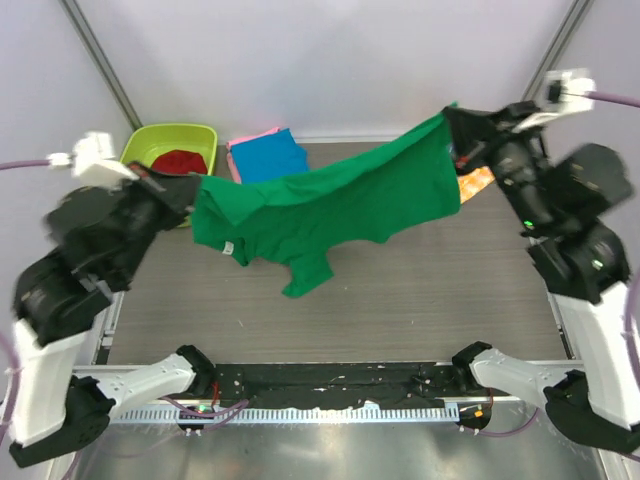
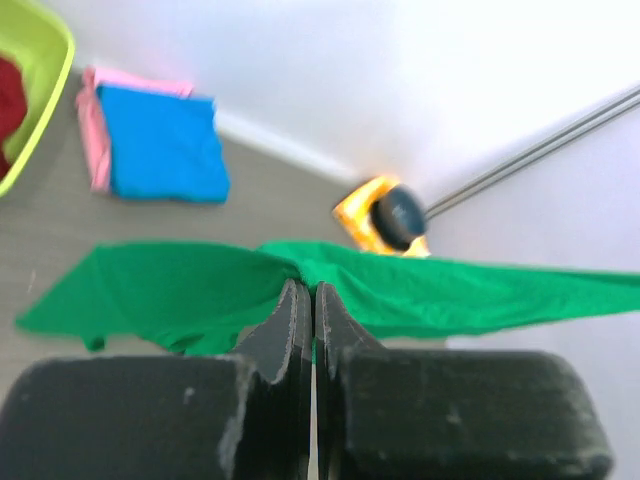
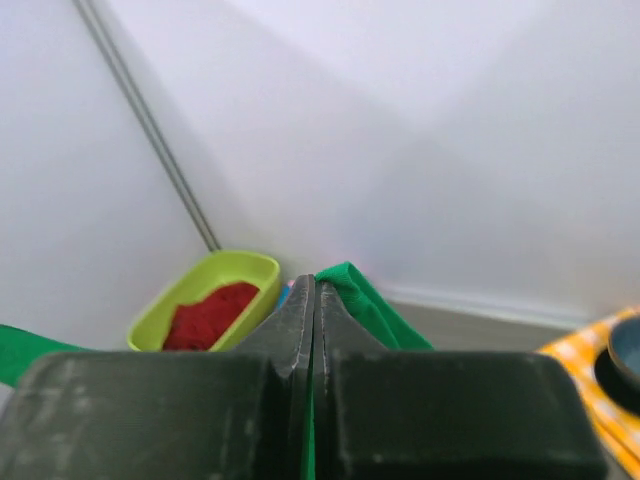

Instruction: Fold and stack the t-shirts

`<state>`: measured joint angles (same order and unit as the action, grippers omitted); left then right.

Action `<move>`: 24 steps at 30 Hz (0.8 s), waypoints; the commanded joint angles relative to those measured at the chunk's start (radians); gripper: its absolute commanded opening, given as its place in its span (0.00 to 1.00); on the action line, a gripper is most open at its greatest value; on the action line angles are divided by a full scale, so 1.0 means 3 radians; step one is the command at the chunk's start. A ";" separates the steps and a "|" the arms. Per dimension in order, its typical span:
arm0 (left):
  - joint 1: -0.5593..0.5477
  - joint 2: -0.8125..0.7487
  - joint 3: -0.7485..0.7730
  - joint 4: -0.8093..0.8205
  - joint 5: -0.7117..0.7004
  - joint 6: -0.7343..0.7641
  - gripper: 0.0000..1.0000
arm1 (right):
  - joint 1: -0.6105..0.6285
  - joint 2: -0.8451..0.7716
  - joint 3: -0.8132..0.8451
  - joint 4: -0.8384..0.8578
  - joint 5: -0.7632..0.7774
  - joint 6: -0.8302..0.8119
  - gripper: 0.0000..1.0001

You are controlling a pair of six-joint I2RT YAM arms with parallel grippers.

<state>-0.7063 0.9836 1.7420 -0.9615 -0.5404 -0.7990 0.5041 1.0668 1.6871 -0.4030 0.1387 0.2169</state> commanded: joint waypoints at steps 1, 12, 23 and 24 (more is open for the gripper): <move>0.0013 -0.0236 0.0578 -0.0011 0.0026 0.0367 0.00 | 0.0012 -0.0252 0.0491 -0.0327 -0.0375 -0.0033 0.01; 0.0018 -0.0216 0.1745 0.0020 0.0732 0.0679 0.01 | -0.0279 -0.0488 0.1340 -0.0447 -0.0989 -0.0013 0.01; 0.0018 0.0173 0.1915 0.0101 0.0498 0.0817 0.00 | -0.0540 -0.0483 0.0950 -0.0303 -0.0652 0.0080 0.01; 0.0013 0.0137 0.1778 0.0142 0.0472 0.0807 0.00 | -0.0540 -0.0528 0.0775 -0.0227 -0.0591 0.0075 0.01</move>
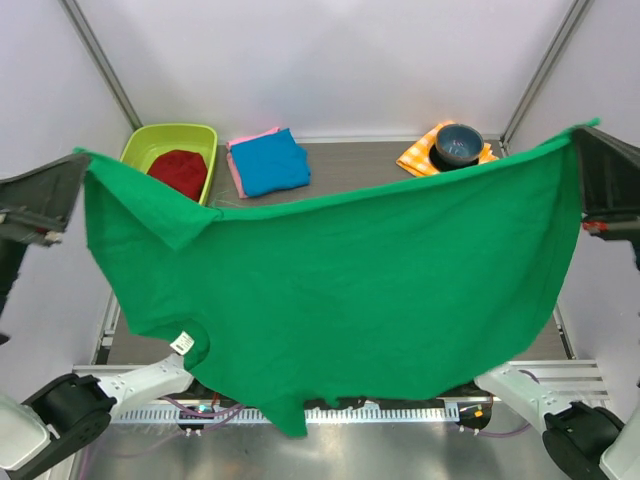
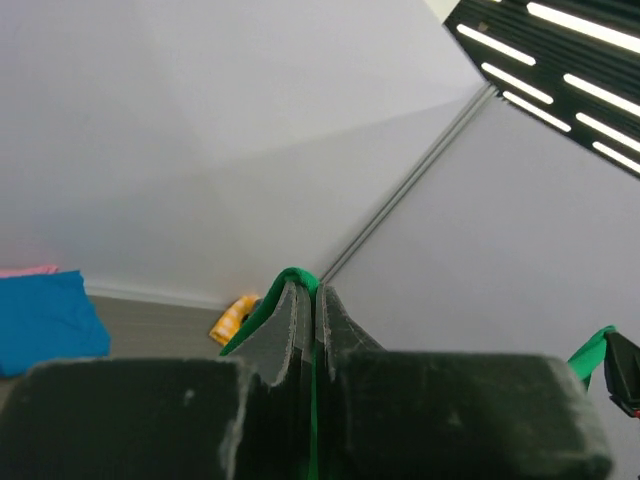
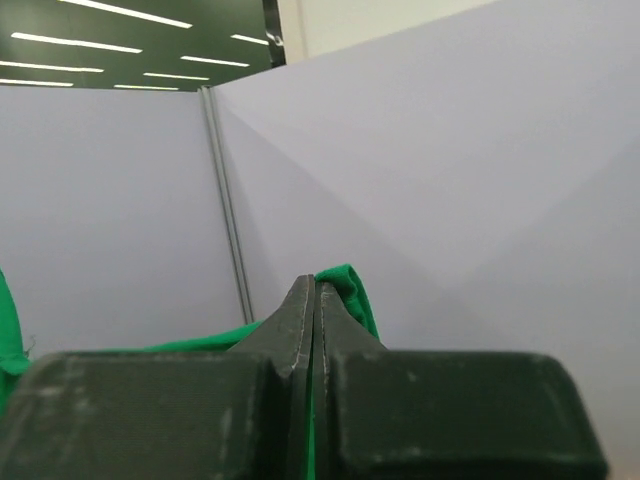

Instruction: Fold and stack the t-shirts

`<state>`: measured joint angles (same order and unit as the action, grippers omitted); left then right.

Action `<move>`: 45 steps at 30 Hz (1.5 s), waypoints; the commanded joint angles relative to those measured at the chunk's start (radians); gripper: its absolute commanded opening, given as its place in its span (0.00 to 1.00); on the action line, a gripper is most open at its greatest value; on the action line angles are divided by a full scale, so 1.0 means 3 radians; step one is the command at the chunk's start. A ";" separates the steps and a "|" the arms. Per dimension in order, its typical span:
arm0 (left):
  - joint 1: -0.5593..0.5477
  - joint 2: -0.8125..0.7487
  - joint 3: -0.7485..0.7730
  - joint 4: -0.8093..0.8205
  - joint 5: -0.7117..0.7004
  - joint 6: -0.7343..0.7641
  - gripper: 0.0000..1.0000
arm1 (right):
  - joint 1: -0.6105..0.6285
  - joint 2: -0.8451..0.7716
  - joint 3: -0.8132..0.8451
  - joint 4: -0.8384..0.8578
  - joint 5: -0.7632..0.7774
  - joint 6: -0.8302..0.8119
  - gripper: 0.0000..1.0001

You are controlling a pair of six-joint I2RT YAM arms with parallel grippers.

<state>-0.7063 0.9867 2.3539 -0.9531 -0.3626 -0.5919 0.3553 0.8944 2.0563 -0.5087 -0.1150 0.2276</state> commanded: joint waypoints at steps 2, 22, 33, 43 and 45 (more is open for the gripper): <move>0.0013 0.0035 -0.0864 0.0327 -0.0218 0.0066 0.00 | -0.0044 -0.0107 -0.1064 0.0248 0.0367 0.0034 0.01; 0.0651 0.0356 -0.4436 0.1806 -0.0535 -0.0568 0.00 | -0.0105 0.0761 -0.3838 0.1834 0.1692 0.0494 0.01; 0.1096 0.0991 -0.3562 0.1705 -0.0458 -0.0625 0.00 | -0.0193 0.1544 -0.3245 0.2196 0.1739 0.0459 0.01; 0.1091 0.0225 -0.2734 0.1403 -0.0290 -0.0165 0.00 | 0.0037 0.1018 -0.2626 0.2141 0.1059 -0.0129 0.01; 0.1091 0.0081 -0.2708 0.1316 -0.0228 -0.0144 0.00 | 0.0144 0.0829 -0.2494 0.2044 0.0997 -0.0186 0.01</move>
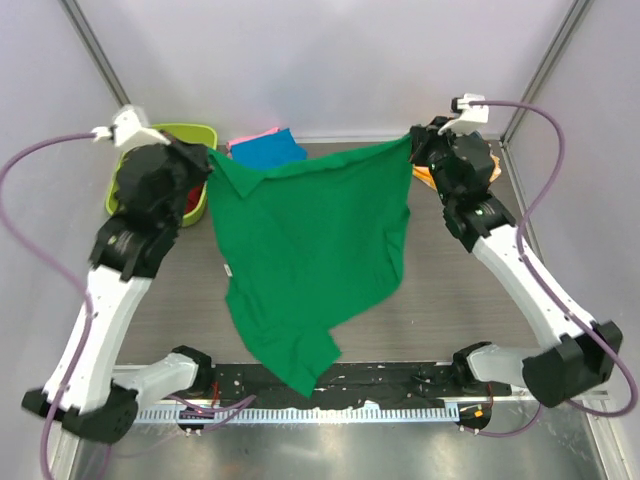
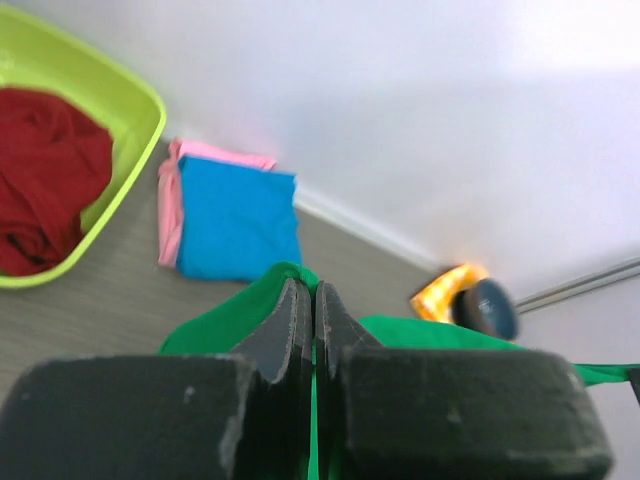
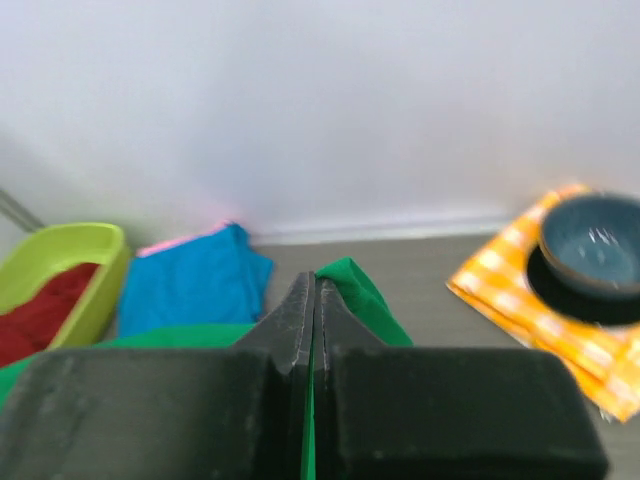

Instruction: Fold and stack the t-shirts

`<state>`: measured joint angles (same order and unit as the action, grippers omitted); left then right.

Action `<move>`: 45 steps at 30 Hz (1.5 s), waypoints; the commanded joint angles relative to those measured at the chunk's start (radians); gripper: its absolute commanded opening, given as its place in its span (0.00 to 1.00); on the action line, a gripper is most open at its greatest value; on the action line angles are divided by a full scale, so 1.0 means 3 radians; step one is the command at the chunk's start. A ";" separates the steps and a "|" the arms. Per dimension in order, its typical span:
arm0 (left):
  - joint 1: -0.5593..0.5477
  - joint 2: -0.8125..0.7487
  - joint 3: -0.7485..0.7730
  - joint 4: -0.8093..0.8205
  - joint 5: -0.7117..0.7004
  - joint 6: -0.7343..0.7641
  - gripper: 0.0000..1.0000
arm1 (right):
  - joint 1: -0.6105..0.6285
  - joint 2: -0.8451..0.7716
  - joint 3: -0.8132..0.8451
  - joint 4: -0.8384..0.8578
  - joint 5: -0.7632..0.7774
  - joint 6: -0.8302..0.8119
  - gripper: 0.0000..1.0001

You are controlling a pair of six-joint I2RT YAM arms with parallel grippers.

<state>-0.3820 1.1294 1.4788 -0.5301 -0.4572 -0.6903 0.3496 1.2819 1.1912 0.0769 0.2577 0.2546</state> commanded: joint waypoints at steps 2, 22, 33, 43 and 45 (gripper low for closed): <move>0.0011 -0.0527 0.0220 -0.0201 0.0087 0.0169 0.00 | 0.0256 -0.0555 0.0528 -0.0117 -0.0169 -0.0317 0.01; 0.0011 -0.1086 0.1650 -0.0416 0.1012 0.0337 0.00 | 0.0798 -0.1298 0.1888 -0.0935 -0.1155 -0.0368 0.01; 0.0016 -0.0732 0.2256 -0.0754 0.1029 0.0343 0.00 | 0.0440 -0.1358 0.2100 -0.1131 -0.1166 -0.0128 0.01; 0.0016 -0.0835 0.0707 -0.0244 0.0753 0.0235 0.00 | 0.0440 -0.1594 0.0465 -0.0707 -0.0420 -0.0133 0.01; 0.0011 -0.0804 0.0274 -0.0110 0.0676 0.0225 0.00 | 0.0440 -0.1599 0.0208 -0.0533 -0.0216 -0.0158 0.01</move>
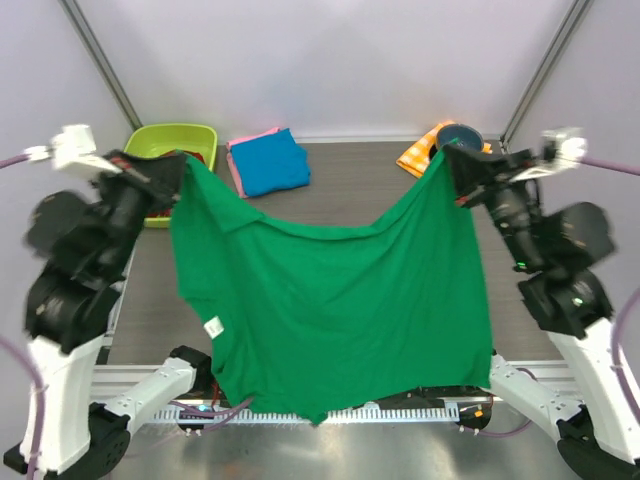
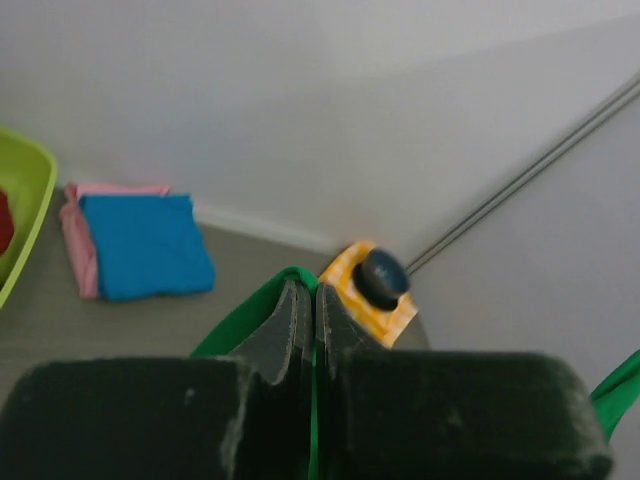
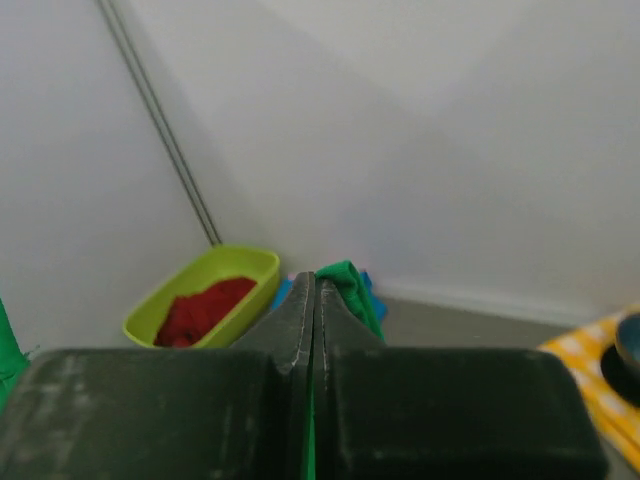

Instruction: Fold and stack the t-shirts

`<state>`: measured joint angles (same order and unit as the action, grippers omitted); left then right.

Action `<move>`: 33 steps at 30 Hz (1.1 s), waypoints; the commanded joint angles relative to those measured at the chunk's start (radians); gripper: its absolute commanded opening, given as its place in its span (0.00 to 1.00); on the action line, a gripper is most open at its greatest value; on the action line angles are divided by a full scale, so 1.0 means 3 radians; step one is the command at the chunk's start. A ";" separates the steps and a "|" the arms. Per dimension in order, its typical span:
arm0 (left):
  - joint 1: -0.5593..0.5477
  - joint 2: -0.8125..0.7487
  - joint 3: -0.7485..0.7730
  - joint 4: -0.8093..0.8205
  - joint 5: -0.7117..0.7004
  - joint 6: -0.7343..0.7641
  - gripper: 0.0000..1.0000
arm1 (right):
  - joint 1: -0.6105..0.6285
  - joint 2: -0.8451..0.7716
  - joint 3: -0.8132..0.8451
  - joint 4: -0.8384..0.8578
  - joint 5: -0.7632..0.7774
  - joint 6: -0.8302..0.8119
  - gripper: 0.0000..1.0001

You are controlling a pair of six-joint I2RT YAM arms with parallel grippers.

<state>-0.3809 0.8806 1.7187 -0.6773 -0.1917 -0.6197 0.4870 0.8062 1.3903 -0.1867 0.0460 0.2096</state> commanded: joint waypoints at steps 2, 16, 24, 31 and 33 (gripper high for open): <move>0.0012 0.0076 -0.0890 0.0580 -0.0322 -0.0021 0.00 | -0.0018 0.0053 -0.0768 0.0463 0.0623 -0.0074 0.01; 0.0226 0.1231 -0.0933 0.1123 -0.0568 0.0025 0.00 | -0.0820 0.1657 -0.1143 0.1455 0.0670 0.0354 0.01; 0.0477 0.1875 -0.0458 0.1179 -0.0389 0.0020 0.00 | -0.0861 0.2543 -0.0452 0.1528 0.0588 0.0329 0.01; 0.0569 0.2559 0.0104 0.1194 -0.0251 0.0061 0.00 | -0.0948 0.3131 0.0130 0.1522 0.0706 0.0339 0.01; 0.0579 0.2755 0.0268 0.1138 -0.0220 0.0082 0.00 | -0.0969 0.3314 0.0243 0.1477 0.0752 0.0380 0.01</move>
<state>-0.2173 1.6108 1.6844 -0.3912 -0.2863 -0.6174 0.2165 1.7313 1.3655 0.2066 0.2279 0.3000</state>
